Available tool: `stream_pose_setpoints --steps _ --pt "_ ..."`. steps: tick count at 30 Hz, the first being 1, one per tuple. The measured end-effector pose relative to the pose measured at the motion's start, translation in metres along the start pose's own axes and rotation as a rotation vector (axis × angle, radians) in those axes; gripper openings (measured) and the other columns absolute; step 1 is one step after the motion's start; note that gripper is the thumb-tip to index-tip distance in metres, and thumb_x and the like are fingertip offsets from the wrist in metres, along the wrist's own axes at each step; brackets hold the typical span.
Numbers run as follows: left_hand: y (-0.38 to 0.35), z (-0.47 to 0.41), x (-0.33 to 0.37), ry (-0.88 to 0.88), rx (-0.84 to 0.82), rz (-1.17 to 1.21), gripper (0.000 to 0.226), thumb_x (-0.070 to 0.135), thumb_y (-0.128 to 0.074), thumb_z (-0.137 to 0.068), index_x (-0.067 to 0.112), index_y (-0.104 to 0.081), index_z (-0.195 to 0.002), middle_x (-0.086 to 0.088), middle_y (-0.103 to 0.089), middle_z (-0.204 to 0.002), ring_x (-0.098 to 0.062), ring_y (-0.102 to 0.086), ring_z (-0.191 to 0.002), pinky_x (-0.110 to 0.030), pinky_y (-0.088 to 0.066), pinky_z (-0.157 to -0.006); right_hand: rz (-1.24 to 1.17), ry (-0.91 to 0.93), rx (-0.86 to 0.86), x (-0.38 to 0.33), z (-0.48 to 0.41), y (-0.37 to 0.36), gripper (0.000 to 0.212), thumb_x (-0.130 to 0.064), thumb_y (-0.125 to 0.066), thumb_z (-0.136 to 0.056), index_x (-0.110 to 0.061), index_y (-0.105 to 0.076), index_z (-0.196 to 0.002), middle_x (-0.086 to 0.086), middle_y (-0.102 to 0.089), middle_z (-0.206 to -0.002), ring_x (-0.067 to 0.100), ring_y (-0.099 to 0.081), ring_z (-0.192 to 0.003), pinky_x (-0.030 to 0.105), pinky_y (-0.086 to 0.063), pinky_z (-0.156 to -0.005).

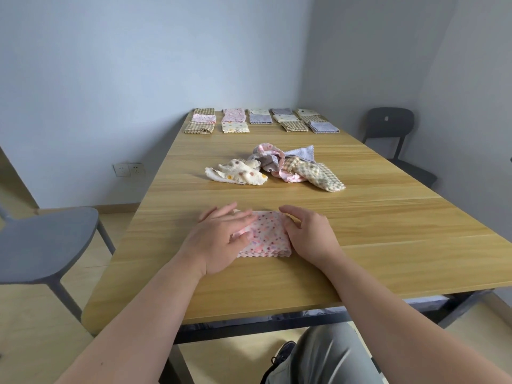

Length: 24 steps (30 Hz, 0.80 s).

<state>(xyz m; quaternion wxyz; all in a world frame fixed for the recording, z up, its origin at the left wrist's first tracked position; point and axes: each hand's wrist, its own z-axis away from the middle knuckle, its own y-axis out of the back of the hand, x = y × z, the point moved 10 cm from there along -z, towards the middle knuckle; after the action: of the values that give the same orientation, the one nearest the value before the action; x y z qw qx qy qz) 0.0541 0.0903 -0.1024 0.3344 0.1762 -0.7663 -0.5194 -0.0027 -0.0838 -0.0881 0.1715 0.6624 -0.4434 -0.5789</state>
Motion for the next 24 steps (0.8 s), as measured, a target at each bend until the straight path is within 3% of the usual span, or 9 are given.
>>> stream_pose_setpoints --steps 5,8,10,11,12,14,18,24 --pt "-0.007 0.000 -0.003 0.051 -0.080 -0.090 0.049 0.048 -0.040 -0.104 0.041 -0.036 -0.153 0.024 -0.023 -0.162 0.000 -0.009 -0.152 -0.030 0.002 -0.123 0.002 0.083 -0.044 -0.008 0.002 -0.006 0.032 -0.022 -0.060 -0.099 -0.022 -0.069 -0.129 -0.006 -0.061 -0.140 0.013 -0.065 -0.118 0.028 -0.052 -0.101" --pt "-0.009 0.002 -0.006 0.089 -0.114 -0.157 0.063 0.058 -0.024 -0.097 0.037 -0.029 -0.157 0.022 -0.018 -0.164 -0.004 -0.007 -0.154 -0.036 0.001 -0.126 0.032 0.102 -0.124 -0.011 0.000 -0.008 0.039 -0.024 -0.059 -0.100 -0.024 -0.062 -0.139 -0.011 -0.054 -0.146 -0.004 -0.069 -0.086 0.019 -0.055 -0.083" --pt "-0.009 0.004 -0.011 0.130 -0.115 -0.175 0.065 0.058 -0.014 -0.097 0.038 -0.027 -0.158 0.023 -0.016 -0.164 -0.005 -0.005 -0.154 -0.038 0.003 -0.126 0.077 0.125 -0.205 -0.014 0.001 -0.012 0.043 -0.027 -0.057 -0.102 -0.026 -0.055 -0.145 -0.015 -0.045 -0.152 -0.016 -0.061 -0.070 0.007 -0.047 -0.078" --pt "-0.009 0.004 -0.015 0.151 -0.109 -0.182 0.059 0.054 -0.014 -0.102 0.039 -0.025 -0.158 0.023 -0.014 -0.164 -0.006 -0.004 -0.155 -0.038 0.003 -0.126 0.118 0.149 -0.244 -0.014 0.002 -0.015 0.043 -0.030 -0.054 -0.103 -0.027 -0.053 -0.147 -0.015 -0.040 -0.155 -0.016 -0.063 -0.081 0.007 -0.044 -0.086" --pt "-0.010 0.004 -0.018 0.170 -0.108 -0.188 0.054 0.048 -0.015 -0.106 0.040 -0.022 -0.159 0.023 -0.013 -0.165 -0.006 -0.003 -0.155 -0.039 0.003 -0.127 0.165 0.173 -0.280 -0.014 0.004 -0.018 0.044 -0.034 -0.052 -0.104 -0.030 -0.050 -0.148 -0.014 -0.037 -0.158 -0.009 -0.063 -0.105 0.013 -0.042 -0.100" --pt "-0.012 0.005 -0.022 0.190 -0.120 -0.195 0.050 0.043 -0.017 -0.109 0.041 -0.018 -0.159 0.024 -0.009 -0.165 -0.006 0.000 -0.155 -0.040 0.004 -0.127 0.227 0.196 -0.328 -0.011 0.006 -0.026 0.045 -0.041 -0.045 -0.106 -0.033 -0.046 -0.151 -0.014 -0.033 -0.161 0.010 -0.040 -0.143 0.032 -0.030 -0.120" --pt "-0.013 0.004 -0.021 0.190 -0.134 -0.205 0.052 0.039 -0.019 -0.110 0.036 -0.012 -0.161 0.022 -0.004 -0.166 -0.005 0.005 -0.155 -0.039 0.008 -0.126 0.285 0.194 -0.369 -0.006 0.006 -0.031 0.049 -0.048 -0.035 -0.107 -0.035 -0.038 -0.154 -0.015 -0.028 -0.163 0.011 -0.021 -0.153 0.040 -0.020 -0.125" --pt "-0.011 0.005 -0.007 0.085 -0.095 -0.184 0.063 0.051 -0.004 -0.100 0.033 -0.004 -0.161 0.019 0.010 -0.165 0.001 0.015 -0.151 -0.035 0.011 -0.125 0.238 0.128 -0.474 -0.006 0.002 -0.029 0.054 -0.042 -0.037 -0.108 -0.033 -0.024 -0.160 -0.013 -0.015 -0.167 0.013 -0.018 -0.153 0.030 -0.015 -0.121"
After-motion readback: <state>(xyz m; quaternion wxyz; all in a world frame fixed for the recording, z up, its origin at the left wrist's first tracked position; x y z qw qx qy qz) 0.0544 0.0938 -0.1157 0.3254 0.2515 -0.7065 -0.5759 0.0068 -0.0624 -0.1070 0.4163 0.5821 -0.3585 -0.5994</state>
